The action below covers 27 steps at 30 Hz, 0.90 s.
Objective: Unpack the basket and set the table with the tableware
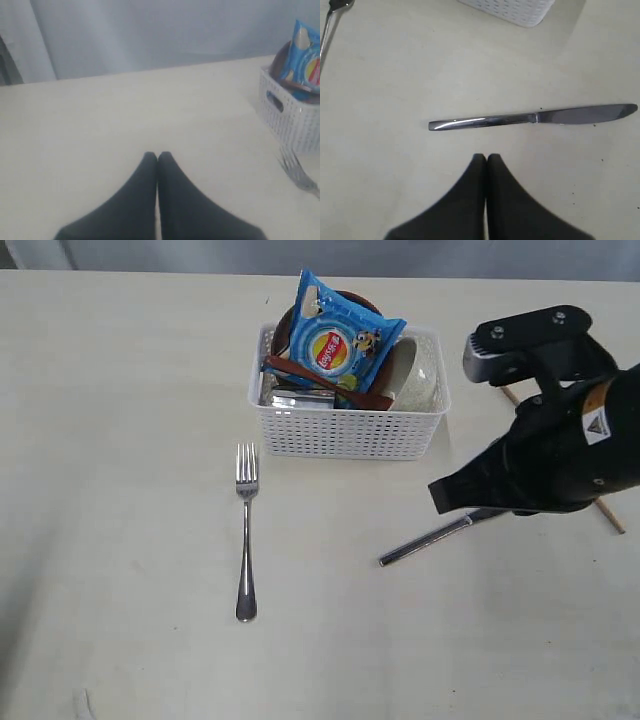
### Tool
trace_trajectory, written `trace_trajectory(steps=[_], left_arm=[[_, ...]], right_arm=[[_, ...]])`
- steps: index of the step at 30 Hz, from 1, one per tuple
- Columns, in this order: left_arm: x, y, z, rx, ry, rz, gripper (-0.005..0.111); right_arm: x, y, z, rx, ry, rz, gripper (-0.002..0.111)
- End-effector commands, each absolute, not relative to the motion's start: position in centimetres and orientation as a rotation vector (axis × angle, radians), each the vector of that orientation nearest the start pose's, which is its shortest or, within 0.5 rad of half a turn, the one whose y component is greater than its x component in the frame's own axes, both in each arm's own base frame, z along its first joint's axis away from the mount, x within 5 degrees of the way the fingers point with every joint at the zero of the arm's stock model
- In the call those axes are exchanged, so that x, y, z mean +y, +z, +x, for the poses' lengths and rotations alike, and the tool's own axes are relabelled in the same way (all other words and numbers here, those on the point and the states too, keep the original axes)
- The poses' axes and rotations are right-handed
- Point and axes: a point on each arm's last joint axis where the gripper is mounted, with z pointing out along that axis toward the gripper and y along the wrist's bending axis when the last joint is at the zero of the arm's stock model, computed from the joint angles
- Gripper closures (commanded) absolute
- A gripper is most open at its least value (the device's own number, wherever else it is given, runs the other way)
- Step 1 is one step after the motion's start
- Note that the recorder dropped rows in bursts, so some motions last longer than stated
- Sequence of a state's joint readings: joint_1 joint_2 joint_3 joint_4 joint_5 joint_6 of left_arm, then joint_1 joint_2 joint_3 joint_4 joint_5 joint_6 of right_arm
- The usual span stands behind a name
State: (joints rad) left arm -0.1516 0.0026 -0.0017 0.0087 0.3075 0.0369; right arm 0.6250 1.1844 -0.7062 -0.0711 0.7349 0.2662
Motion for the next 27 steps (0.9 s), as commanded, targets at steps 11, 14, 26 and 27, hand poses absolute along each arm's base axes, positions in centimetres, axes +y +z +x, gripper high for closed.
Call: trace_trajectory(steps=[11, 14, 26, 27], left_arm=[[-0.7, 23.1, 5.2, 1.278, -0.126, 0.089, 0.107], [-0.7, 23.3, 5.2, 1.267, -0.183, 0.046, 0.107], [-0.9, 33.2, 5.2, 1.454, -0.261, 0.000, 0.107], [-1.0, 34.2, 5.6, 1.491, -0.271, -0.005, 0.107]], right_arm=[[9.6, 27.2, 14.0, 2.553, 0.272, -0.485, 0.109], [9.3, 27.3, 13.5, 2.540, 0.279, -0.482, 0.109], [8.4, 27.4, 12.3, 2.501, 0.309, -0.449, 0.109], [8.4, 27.5, 12.3, 2.497, 0.311, -0.448, 0.109]])
